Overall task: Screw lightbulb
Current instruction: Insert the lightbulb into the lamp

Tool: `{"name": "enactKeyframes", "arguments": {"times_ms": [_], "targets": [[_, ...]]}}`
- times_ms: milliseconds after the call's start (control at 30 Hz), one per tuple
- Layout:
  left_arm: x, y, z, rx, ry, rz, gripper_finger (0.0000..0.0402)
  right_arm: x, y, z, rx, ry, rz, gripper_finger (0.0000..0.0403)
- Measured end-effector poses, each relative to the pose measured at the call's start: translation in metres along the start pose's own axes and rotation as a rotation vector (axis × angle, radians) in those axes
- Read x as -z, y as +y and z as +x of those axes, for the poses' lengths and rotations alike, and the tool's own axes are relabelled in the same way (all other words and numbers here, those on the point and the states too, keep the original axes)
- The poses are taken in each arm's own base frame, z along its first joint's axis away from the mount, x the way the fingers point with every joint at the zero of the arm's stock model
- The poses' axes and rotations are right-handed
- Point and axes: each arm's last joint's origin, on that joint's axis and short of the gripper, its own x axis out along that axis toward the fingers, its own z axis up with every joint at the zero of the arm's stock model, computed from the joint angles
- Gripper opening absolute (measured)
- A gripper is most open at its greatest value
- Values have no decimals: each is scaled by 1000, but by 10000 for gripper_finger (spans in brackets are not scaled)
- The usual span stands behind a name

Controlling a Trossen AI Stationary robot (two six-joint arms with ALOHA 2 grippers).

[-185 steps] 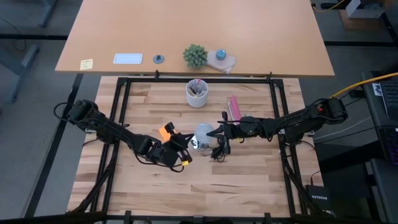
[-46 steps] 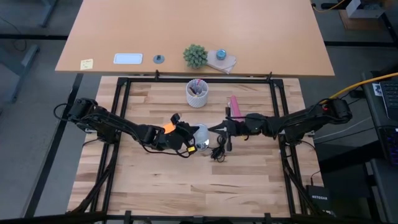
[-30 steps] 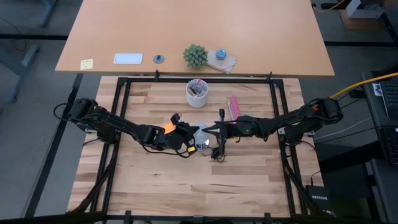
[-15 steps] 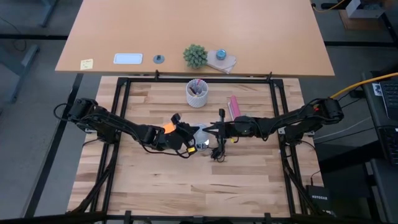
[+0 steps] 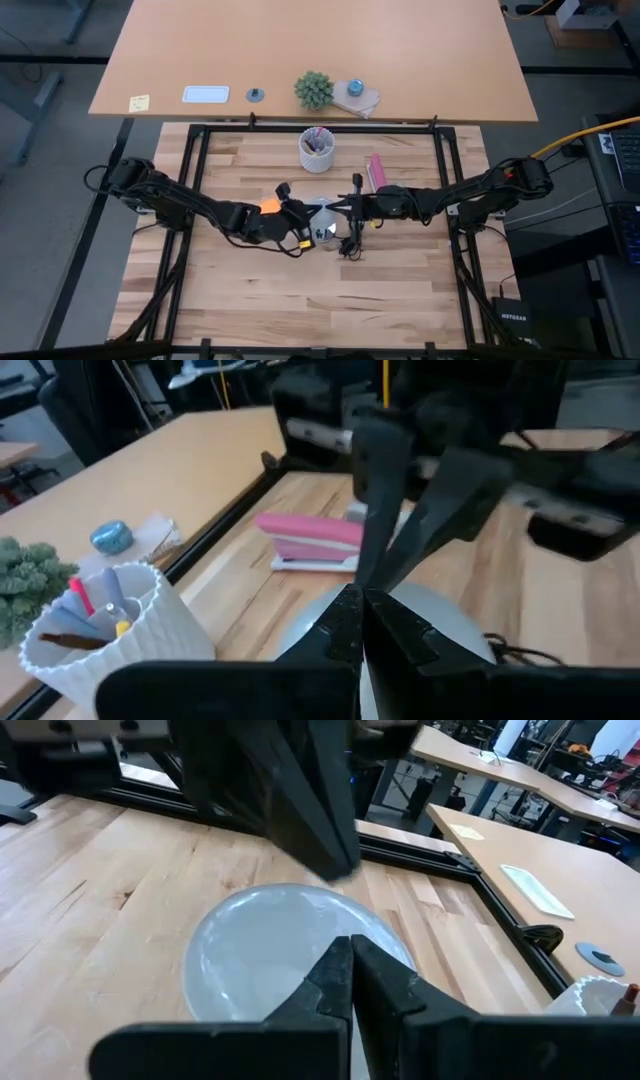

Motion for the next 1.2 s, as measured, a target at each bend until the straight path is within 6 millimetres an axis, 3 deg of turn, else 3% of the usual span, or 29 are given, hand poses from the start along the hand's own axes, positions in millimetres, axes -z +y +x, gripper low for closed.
{"name": "enactKeyframes", "arguments": {"times_ms": [267,567,933,1200], "targets": [[-4,-11,-22,52,-20,21,1,0,0,0,-1,2,0,9],[11,-25,-40,101,72,-26,1,1,0,0,-2,3,-1,9],[31,-38,-29,93,126,-52,1,1,0,0,-2,4,-1,9],[31,-37,-28,18,103,-55,1,1,0,0,-3,4,-1,9]]}}
